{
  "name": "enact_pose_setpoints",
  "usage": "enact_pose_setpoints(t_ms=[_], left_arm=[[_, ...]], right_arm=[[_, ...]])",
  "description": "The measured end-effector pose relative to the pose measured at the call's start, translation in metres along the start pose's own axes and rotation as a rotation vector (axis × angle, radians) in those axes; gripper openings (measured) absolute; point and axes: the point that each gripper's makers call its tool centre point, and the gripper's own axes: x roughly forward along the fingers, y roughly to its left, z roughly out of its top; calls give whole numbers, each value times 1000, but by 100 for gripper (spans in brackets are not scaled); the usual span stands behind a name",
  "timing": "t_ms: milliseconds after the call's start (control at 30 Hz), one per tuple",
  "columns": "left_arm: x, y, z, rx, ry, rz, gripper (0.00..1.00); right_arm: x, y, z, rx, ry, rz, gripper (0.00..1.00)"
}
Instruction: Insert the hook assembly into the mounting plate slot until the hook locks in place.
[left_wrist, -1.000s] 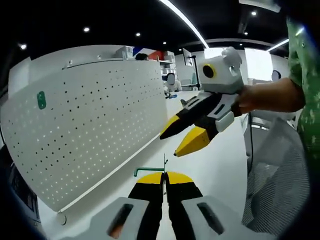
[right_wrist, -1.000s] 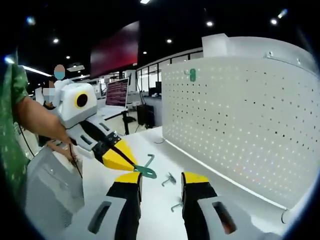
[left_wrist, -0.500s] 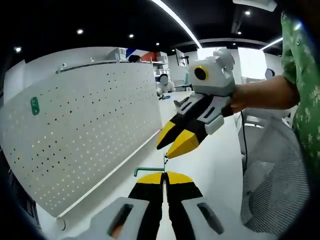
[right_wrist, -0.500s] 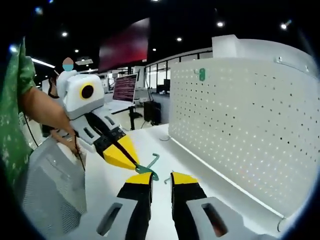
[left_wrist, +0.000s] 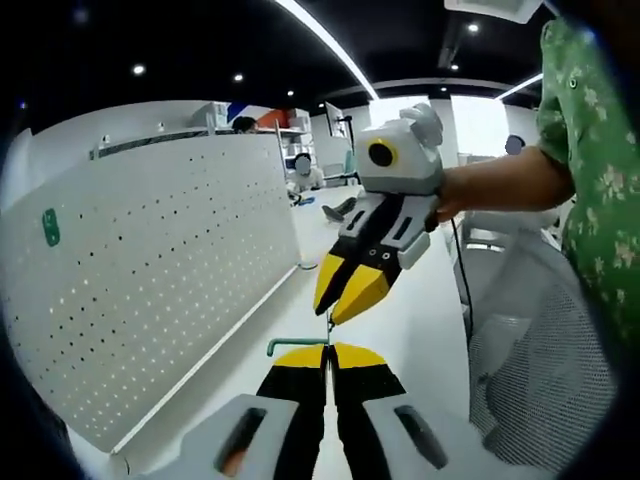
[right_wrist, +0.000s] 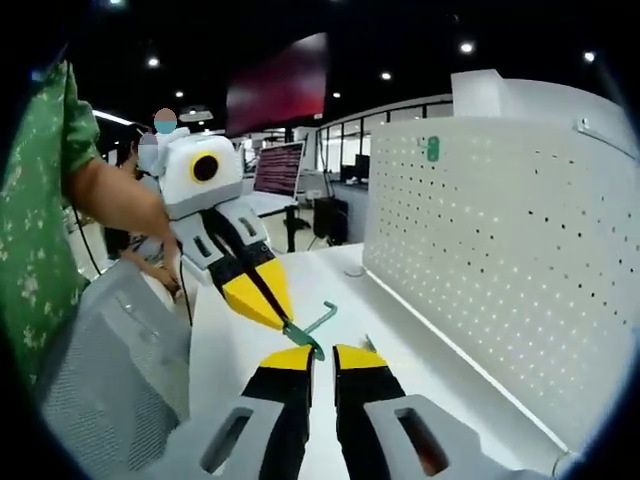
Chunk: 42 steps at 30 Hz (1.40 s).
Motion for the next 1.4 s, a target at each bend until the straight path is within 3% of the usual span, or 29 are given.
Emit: enact_pose_setpoints(t_ms=[333,733,933,1400], left_arm=[[-8,-7,4,-24,-43,-91,1],[-10,-15,-3,-15,-52,-147,2],[-9,-11,-6,-16,-50,-131,2],[-10,4,-3,-130,-82,-69,5]], right_arm=[[-3,15,3,-41,-7,69,3],[-4,28,-1,-75,9,143,1],[-3,30,-1,-116,14,139,0],[-2,25,10,-174,-2,84,0]])
